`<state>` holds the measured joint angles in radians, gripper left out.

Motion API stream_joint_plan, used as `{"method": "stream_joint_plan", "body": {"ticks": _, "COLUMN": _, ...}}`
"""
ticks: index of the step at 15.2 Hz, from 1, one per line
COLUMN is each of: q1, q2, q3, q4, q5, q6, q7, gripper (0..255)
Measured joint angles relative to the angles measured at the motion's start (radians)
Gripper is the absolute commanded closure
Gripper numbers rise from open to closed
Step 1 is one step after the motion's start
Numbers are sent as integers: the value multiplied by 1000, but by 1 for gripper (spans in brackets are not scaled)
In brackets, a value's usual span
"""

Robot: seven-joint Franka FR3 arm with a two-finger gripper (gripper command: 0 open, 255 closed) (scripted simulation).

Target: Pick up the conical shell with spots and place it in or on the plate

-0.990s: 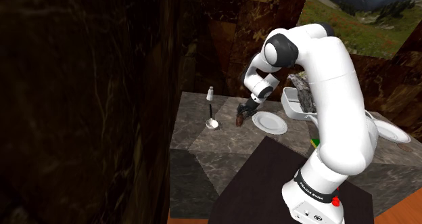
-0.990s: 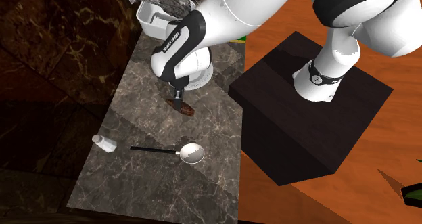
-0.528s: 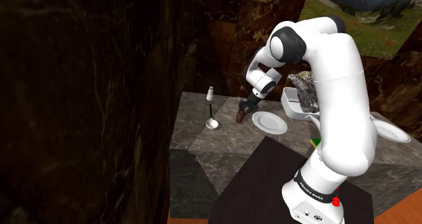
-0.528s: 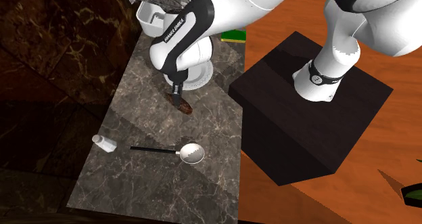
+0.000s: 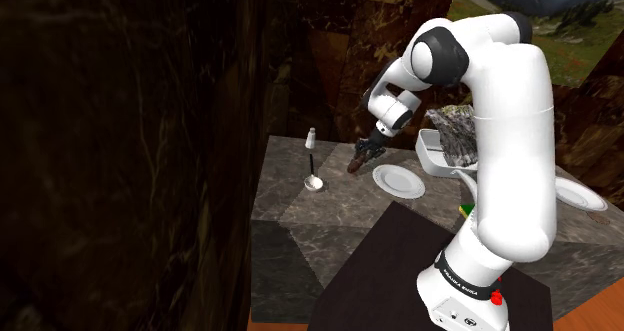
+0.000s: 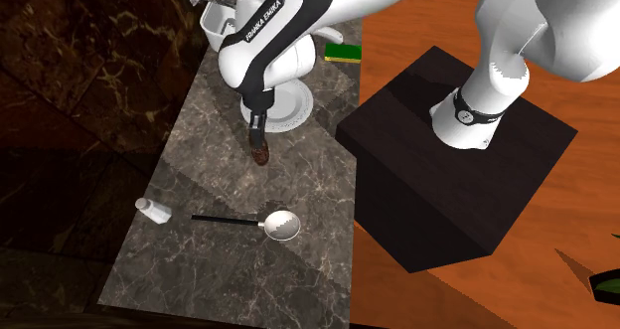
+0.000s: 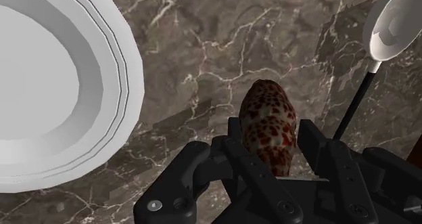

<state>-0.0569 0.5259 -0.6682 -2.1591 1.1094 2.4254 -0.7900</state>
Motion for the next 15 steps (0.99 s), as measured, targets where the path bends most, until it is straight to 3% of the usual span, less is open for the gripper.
{"method": "stream_joint_plan", "body": {"ticks": 2, "q1": -3, "q2": -11, "q3": -12, "q4": -5, "q5": -14, "q6": -8, "q7": -1, "gripper": 255}}
{"method": "stream_joint_plan", "body": {"ticks": 6, "q1": -58, "q2": -23, "q3": -50, "q4": -8, "q5": -47, "q6": -52, "q7": -53, "gripper": 255}}
{"method": "stream_joint_plan", "body": {"ticks": 15, "q1": -236, "q2": 14, "q3": -117, "q4": 48, "q5": -98, "q6": -177, "q7": -204, "gripper": 255}}
